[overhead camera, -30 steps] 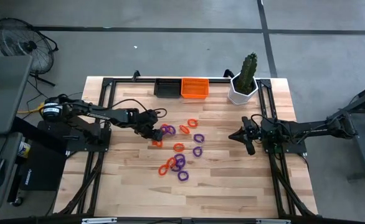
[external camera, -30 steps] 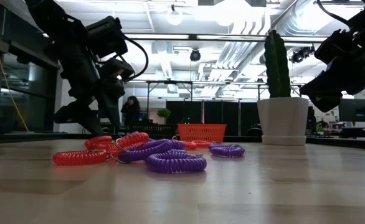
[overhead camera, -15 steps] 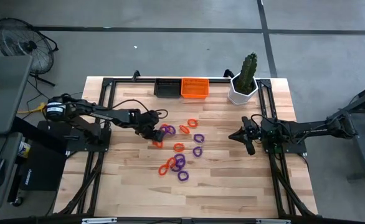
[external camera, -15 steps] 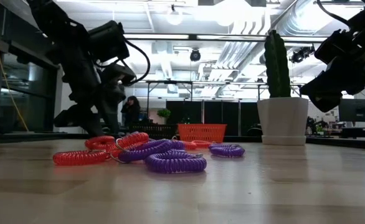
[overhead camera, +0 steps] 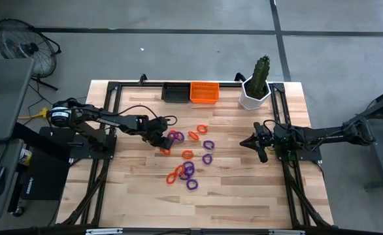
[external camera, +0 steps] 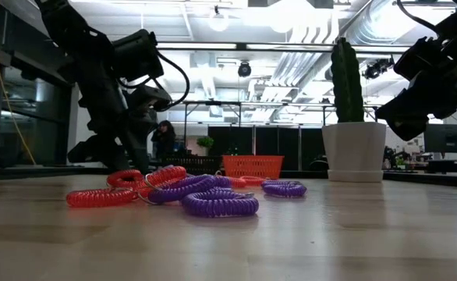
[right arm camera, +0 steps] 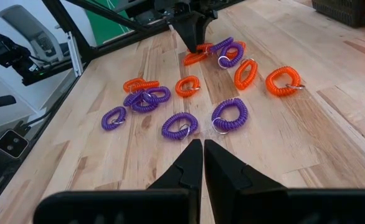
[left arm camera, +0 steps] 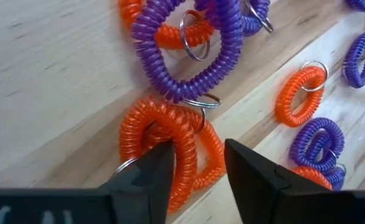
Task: Sort spring keychains into baskets
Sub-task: Put the orange spring keychain into the black basket, then put the violet spring keychain into the orange basket
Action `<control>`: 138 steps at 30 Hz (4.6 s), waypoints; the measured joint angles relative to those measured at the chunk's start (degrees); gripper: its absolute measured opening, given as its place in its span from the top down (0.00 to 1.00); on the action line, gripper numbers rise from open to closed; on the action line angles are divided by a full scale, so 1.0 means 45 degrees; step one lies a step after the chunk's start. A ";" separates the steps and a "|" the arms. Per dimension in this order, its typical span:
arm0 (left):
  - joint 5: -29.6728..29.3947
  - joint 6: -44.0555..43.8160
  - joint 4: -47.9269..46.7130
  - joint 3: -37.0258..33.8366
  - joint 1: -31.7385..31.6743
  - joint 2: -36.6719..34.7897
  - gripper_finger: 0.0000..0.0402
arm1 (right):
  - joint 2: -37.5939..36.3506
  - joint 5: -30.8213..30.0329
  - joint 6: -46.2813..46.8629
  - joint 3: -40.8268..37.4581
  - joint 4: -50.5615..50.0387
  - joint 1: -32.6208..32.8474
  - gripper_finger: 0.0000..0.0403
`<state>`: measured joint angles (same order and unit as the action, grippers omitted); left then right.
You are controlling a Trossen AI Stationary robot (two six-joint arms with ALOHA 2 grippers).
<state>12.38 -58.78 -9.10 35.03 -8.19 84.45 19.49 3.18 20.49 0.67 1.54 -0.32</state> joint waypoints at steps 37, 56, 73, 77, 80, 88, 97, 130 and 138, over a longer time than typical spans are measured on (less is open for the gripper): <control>-0.0800 0.3581 -0.5752 0.4677 -0.0019 -0.0594 0.93 | 0.0000 0.0000 0.0000 0.0000 0.0005 -0.0005 0.97; -0.4554 0.6065 -0.8055 0.8904 -0.5285 0.0581 0.93 | 0.0000 0.0005 0.0000 0.0000 0.0003 -0.0003 0.97; -0.3182 0.7011 -0.7321 1.1244 -0.6821 0.4731 0.90 | 0.0000 0.0001 0.0000 0.0000 0.0000 0.0000 0.97; -0.3196 0.7014 -0.7290 1.1558 -0.6849 0.5228 0.90 | 0.0000 0.0004 0.0000 0.0000 0.0000 -0.0001 0.97; -0.3242 0.7016 -0.7309 1.1574 -0.6849 0.5255 0.90 | 0.0000 0.0003 0.0000 0.0000 0.0000 -0.0002 0.97; -0.3324 0.7309 -0.7231 1.1584 -0.6849 0.5249 0.90 | 0.0000 0.0004 0.0000 0.0000 0.0000 -0.0005 0.97; -0.3523 0.7451 -0.7238 1.1584 -0.6844 0.5245 0.75 | 0.0000 0.0000 0.0000 0.0000 0.0000 -0.0005 0.97; -0.3890 0.8675 -1.1731 1.0972 -0.1957 0.2917 0.62 | 0.0000 0.0005 0.0000 0.0000 0.0000 -0.0005 0.97; -0.4212 0.6421 -1.1593 0.9975 -0.0297 0.2908 0.62 | 0.0000 0.0000 0.0000 0.0000 0.0000 0.0000 0.97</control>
<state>-6.57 -29.89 -61.26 79.91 -9.52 97.54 19.49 3.18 20.49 0.67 1.54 -0.32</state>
